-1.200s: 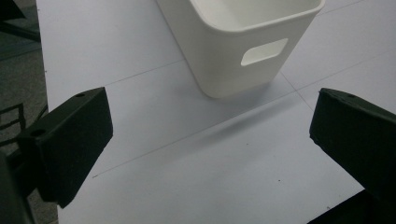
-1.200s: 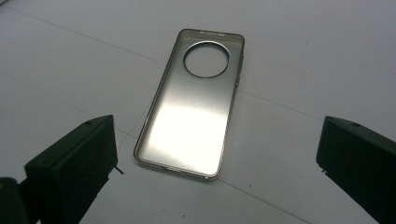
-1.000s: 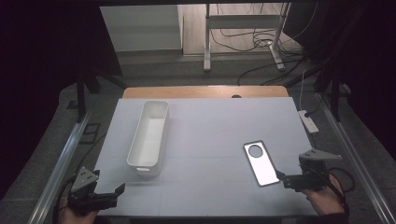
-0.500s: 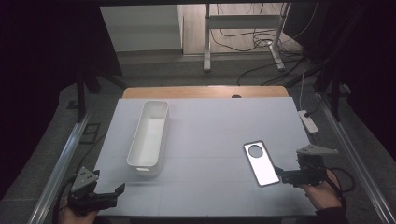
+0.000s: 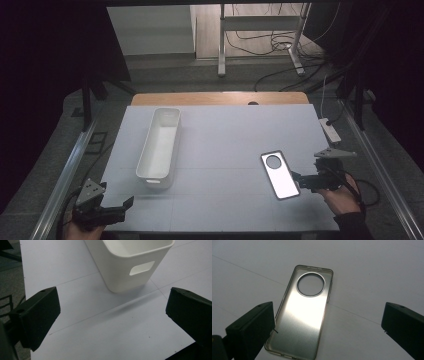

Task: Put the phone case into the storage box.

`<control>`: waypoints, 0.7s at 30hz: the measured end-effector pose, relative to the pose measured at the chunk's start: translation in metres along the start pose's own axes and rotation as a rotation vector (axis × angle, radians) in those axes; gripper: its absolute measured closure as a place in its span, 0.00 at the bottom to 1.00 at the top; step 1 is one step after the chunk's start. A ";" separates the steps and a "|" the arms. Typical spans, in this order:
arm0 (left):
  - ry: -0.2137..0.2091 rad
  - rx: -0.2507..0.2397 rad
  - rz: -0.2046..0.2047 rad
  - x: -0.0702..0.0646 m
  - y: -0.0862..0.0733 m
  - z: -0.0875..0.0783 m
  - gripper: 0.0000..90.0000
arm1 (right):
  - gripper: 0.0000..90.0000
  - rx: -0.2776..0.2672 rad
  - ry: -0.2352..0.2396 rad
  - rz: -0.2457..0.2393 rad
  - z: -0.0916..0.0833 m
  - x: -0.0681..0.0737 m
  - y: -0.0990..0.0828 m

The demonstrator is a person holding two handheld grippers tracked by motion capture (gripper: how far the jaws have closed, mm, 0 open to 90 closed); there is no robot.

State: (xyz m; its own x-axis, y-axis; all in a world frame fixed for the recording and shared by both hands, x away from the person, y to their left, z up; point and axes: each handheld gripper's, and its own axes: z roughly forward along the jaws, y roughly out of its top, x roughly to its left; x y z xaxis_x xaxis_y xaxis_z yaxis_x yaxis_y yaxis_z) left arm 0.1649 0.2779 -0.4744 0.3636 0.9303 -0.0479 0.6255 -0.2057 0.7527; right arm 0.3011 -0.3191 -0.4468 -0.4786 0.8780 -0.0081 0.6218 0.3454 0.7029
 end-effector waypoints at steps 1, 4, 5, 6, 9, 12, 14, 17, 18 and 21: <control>-0.001 0.000 0.000 0.000 0.000 0.000 0.00 | 0.00 0.001 0.000 -0.002 0.001 -0.001 0.001; 0.000 0.001 0.000 0.000 0.000 0.000 0.00 | 0.00 0.006 0.002 0.000 0.004 -0.001 0.003; 0.000 0.001 0.000 0.000 0.000 0.000 0.00 | 0.00 0.005 0.002 -0.003 0.006 -0.002 0.004; 0.000 0.001 0.000 0.000 0.000 0.000 0.00 | 0.00 0.005 0.002 -0.003 0.006 -0.002 0.004; 0.000 0.000 0.000 0.000 0.000 0.000 0.00 | 0.00 0.004 0.002 0.001 0.009 -0.002 0.006; 0.000 0.001 -0.001 0.000 0.000 0.000 0.00 | 0.00 0.003 0.003 -0.004 0.011 -0.004 0.009; 0.000 0.001 -0.001 0.000 0.000 0.000 0.00 | 0.00 0.003 0.001 -0.007 0.014 -0.004 0.012; 0.001 0.001 0.000 0.000 0.000 0.000 0.00 | 0.00 0.004 0.005 -0.012 0.017 -0.004 0.015; 0.001 0.000 0.000 0.000 0.000 0.000 0.00 | 0.00 0.003 0.004 -0.010 0.018 -0.004 0.016; 0.000 0.000 -0.001 0.000 0.000 0.000 0.00 | 0.00 0.005 0.006 -0.014 0.021 -0.004 0.020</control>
State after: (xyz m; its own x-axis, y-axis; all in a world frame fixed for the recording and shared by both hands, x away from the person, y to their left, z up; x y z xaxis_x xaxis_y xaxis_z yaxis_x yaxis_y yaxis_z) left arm 0.1653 0.2779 -0.4745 0.3630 0.9305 -0.0485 0.6261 -0.2051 0.7523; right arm 0.3283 -0.3086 -0.4481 -0.4911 0.8710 -0.0134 0.6180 0.3592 0.6993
